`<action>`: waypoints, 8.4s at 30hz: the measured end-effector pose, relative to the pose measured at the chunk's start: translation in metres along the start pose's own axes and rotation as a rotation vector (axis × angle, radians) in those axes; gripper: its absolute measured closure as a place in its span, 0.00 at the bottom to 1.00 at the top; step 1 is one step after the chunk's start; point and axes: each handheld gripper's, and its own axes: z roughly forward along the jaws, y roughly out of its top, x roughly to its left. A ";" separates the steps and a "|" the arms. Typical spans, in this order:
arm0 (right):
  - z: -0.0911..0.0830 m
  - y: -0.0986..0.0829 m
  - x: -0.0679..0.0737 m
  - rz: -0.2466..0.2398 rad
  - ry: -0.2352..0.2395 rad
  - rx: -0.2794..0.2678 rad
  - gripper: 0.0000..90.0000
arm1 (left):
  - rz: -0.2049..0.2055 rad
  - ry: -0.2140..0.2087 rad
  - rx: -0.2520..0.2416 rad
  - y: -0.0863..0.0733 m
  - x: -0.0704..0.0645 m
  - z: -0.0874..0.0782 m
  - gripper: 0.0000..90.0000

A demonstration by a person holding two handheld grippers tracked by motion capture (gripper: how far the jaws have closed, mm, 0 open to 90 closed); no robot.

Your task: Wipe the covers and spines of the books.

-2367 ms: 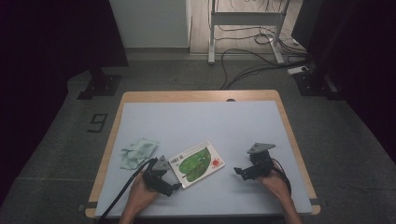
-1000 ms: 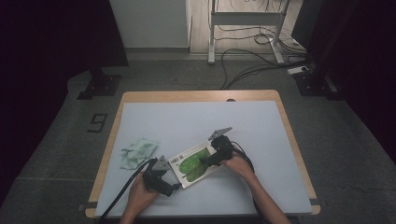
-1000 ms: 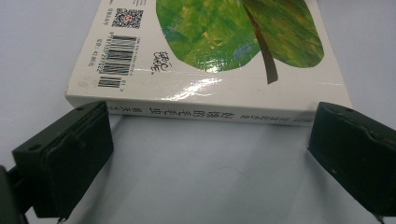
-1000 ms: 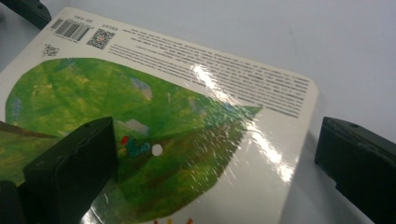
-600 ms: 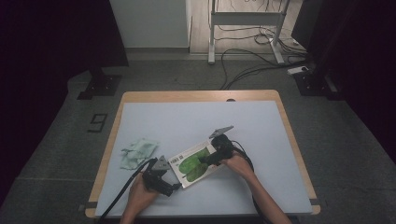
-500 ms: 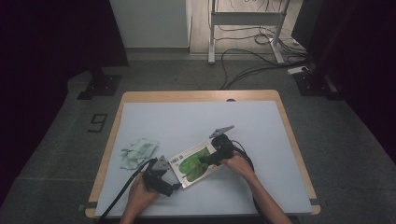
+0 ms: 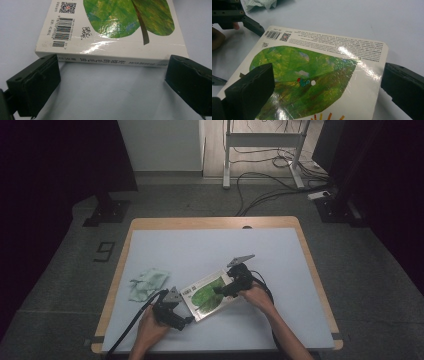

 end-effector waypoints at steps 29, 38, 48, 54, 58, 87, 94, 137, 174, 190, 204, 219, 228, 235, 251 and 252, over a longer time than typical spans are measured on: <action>0.001 0.006 -0.002 0.037 0.011 -0.044 0.00 | 0.005 0.014 0.005 0.000 -0.002 0.000 0.00; -0.005 0.003 0.003 0.057 0.001 -0.051 0.00 | 0.006 0.014 0.005 0.000 -0.002 0.000 0.00; -0.010 -0.001 0.011 0.070 0.119 -0.017 0.03 | 0.006 0.014 0.005 0.000 -0.002 0.000 0.00; -0.011 0.000 0.017 -0.031 0.052 0.046 0.09 | 0.007 0.014 0.005 0.000 -0.003 0.000 0.00; -0.016 -0.002 0.012 -0.068 0.057 0.088 0.17 | 0.006 0.014 0.005 0.000 -0.003 0.000 0.00; -0.045 -0.023 0.004 -0.148 0.123 0.074 0.53 | -0.090 0.008 -0.008 0.005 0.011 -0.001 0.00; -0.051 -0.026 0.008 -0.178 0.122 0.053 0.56 | -0.112 -0.020 -0.015 0.009 0.016 0.001 0.00; -0.059 -0.038 0.006 -0.193 0.100 0.039 0.47 | -0.135 -0.100 -0.055 0.022 0.018 0.013 0.00; -0.039 -0.038 -0.005 -0.028 0.000 0.030 0.33 | -0.127 -0.070 -0.140 0.015 -0.004 0.002 0.27; -0.049 -0.029 0.000 -0.033 0.007 -0.043 0.44 | -0.167 -0.154 -0.154 0.022 -0.007 -0.009 0.62; -0.055 -0.011 0.002 -0.080 -0.062 -0.141 0.43 | -0.056 -0.065 -0.202 0.042 0.010 -0.022 0.80; -0.044 -0.006 -0.002 -0.085 -0.091 -0.148 0.50 | -0.033 -0.015 -0.175 0.041 0.034 -0.016 0.74; -0.047 -0.006 -0.001 -0.089 -0.072 -0.126 0.49 | -0.059 -0.011 -0.196 0.044 0.029 -0.024 0.69; -0.051 -0.009 0.003 -0.101 -0.064 -0.126 0.48 | -0.027 0.026 -0.209 0.046 0.020 -0.033 0.59; -0.067 -0.023 0.020 -0.140 -0.048 -0.094 0.35 | -0.111 -0.045 -0.162 0.047 -0.006 -0.028 0.36; -0.068 -0.024 0.021 -0.140 -0.047 -0.088 0.35 | -0.111 -0.046 -0.157 0.047 -0.008 -0.028 0.33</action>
